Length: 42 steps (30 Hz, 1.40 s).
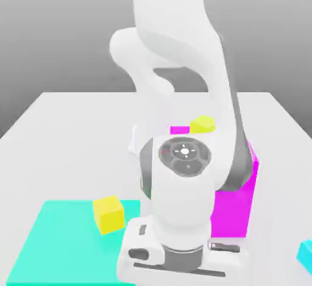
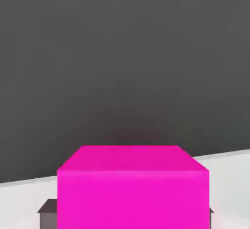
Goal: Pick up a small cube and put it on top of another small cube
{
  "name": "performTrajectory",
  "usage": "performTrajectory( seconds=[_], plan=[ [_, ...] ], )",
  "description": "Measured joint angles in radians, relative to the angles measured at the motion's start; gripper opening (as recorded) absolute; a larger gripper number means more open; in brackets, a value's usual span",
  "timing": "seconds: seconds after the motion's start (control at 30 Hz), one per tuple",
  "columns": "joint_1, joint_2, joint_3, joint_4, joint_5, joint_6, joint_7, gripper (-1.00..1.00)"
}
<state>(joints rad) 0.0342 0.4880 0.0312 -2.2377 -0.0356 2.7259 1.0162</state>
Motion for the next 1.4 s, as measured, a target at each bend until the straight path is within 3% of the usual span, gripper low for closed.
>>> performTrajectory(
  seconds=[0.43,1.13,1.3,1.33,1.4],
  plan=[
    [0.023,-0.46,0.067,-0.155,0.026,-0.305,-0.224,-1.0],
    [0.214,-1.222,0.042,-0.449,0.093,-0.773,-0.752,-1.0],
    [0.228,-1.222,0.048,-0.573,0.102,-0.65,-0.789,-1.0],
    [0.228,-1.214,0.05,-0.592,0.104,-0.622,-0.791,1.0],
    [0.228,-1.214,0.05,-0.592,0.104,-0.622,-0.791,1.0]
  ],
)
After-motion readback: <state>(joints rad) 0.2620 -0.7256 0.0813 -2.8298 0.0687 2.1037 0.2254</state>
